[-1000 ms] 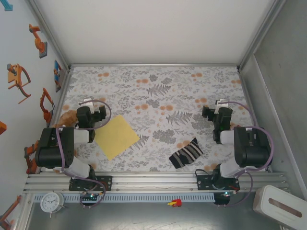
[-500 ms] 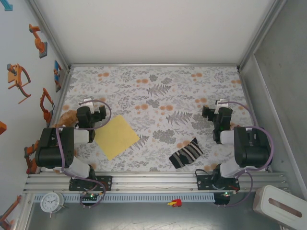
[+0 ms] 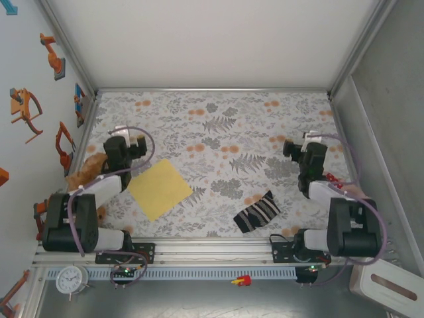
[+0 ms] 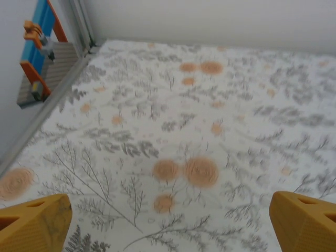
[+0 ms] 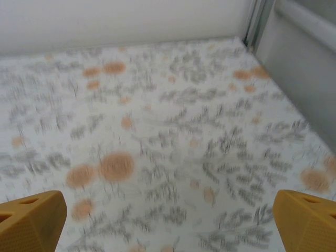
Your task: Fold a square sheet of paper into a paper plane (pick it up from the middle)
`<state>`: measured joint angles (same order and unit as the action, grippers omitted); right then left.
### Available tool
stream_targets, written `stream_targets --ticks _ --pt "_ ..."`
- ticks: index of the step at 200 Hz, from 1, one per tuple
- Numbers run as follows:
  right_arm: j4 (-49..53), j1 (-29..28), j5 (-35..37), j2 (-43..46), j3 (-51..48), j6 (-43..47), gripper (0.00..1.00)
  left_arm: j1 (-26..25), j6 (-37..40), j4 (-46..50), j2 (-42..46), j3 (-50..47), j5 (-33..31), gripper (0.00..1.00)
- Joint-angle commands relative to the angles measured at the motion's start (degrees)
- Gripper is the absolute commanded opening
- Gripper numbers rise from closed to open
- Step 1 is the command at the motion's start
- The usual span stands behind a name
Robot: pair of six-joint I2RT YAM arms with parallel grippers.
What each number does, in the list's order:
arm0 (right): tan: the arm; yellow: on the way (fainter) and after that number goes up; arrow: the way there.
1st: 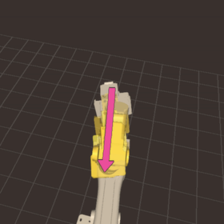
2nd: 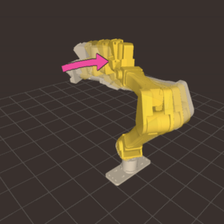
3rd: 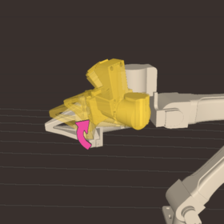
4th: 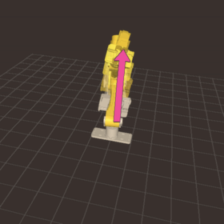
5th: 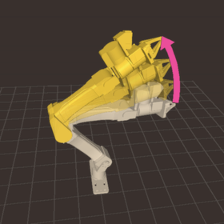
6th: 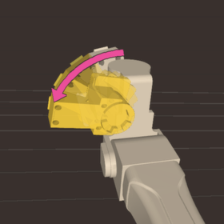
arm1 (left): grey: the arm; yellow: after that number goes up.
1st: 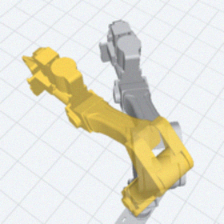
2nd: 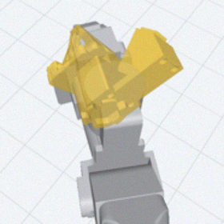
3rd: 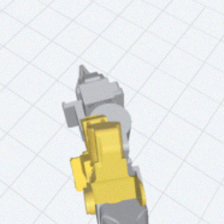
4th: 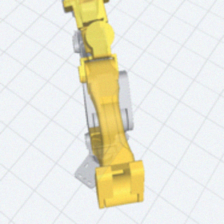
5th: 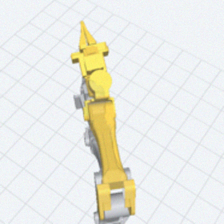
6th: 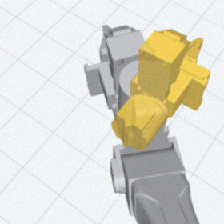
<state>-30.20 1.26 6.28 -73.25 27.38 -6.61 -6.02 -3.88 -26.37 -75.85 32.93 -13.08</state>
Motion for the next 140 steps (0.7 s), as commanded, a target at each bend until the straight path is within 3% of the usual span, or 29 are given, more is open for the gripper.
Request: stream_targets --ticks 1,32,54,81,140 --pt "19.1 0.1 2.2 4.1 8.7 -7.4 0.99 -0.7 -6.6 16.1 5.0 6.3 -1.3 0.96" --pt "37.7 -1.9 0.8 2.0 20.8 -16.4 0.99 -1.3 -17.8 33.4 8.7 14.9 4.0 0.96" --pt "41.6 -6.2 -5.3 -1.0 25.1 -18.2 0.99 -1.3 -23.0 38.6 10.8 16.5 7.7 0.96" --pt "43.3 -16.9 -5.8 -6.1 28.8 -17.4 0.98 -1.4 -24.0 41.1 13.8 16.1 11.6 0.96" --pt "50.5 -42.3 0.2 -26.6 44.6 -14.7 0.89 -1.0 -23.0 45.4 16.9 16.4 8.6 0.96"
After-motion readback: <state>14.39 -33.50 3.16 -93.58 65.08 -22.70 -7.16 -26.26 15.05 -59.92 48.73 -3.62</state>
